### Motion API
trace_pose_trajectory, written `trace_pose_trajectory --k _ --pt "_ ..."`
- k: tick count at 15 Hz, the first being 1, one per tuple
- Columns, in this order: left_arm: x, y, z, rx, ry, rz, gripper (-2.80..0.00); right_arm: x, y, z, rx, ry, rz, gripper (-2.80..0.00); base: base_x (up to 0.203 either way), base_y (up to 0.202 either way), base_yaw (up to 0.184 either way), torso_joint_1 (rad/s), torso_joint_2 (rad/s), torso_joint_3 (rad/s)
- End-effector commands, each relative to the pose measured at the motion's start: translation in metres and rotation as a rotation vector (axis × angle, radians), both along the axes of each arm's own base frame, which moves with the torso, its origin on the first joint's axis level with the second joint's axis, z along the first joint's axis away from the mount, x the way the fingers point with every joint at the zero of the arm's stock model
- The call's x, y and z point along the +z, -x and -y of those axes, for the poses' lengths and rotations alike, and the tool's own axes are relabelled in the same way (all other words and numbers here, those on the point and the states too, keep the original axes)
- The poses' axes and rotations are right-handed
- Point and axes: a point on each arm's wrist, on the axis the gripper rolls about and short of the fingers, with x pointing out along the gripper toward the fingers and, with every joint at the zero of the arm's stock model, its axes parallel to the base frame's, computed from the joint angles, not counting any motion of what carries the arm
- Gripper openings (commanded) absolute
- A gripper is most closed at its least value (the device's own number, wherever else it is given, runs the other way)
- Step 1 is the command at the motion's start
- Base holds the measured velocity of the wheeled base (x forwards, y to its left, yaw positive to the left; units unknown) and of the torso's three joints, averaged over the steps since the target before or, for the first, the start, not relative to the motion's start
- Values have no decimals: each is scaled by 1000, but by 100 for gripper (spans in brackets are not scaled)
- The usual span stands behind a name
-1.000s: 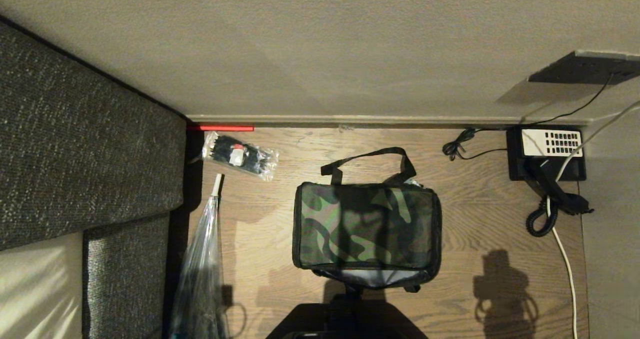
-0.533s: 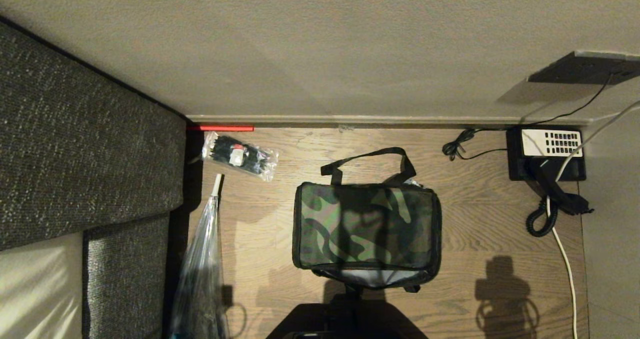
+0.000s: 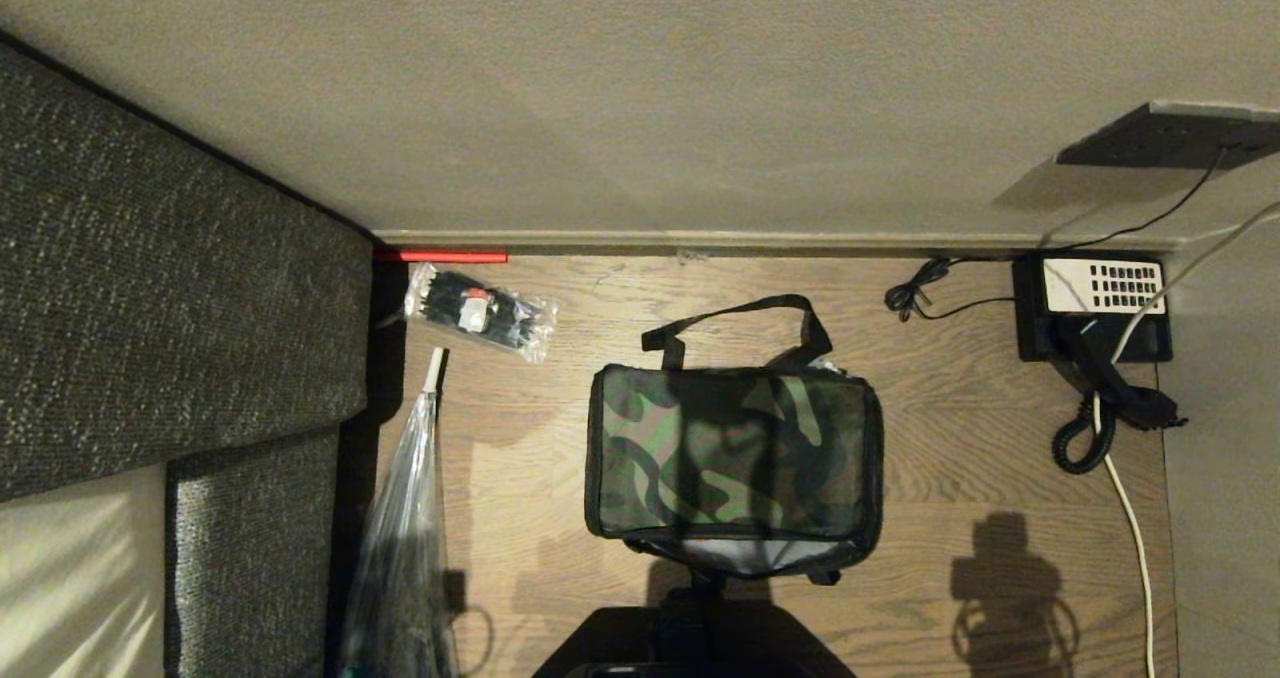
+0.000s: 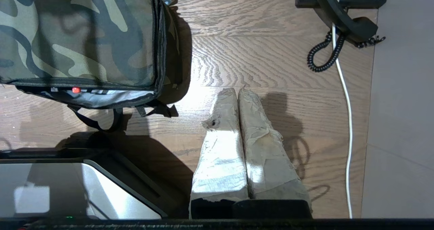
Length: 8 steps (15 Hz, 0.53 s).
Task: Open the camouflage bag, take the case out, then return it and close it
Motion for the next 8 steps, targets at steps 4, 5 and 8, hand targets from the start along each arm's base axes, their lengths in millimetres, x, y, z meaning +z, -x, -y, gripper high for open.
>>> trace_pose_trajectory --k 4,5,8 --pt "0 0 0 0 -1 -1 -280 0 0 0 0 -1 -4 -280 0 0 0 0 0 0" --pt "0 0 0 0 -1 0 -280 0 0 0 0 -1 -3 -280 0 0 0 0 0 0" --pt "0 0 0 -1 -1 -1 -280 0 0 0 1 0 -4 -280 0 0 0 0 0 0"
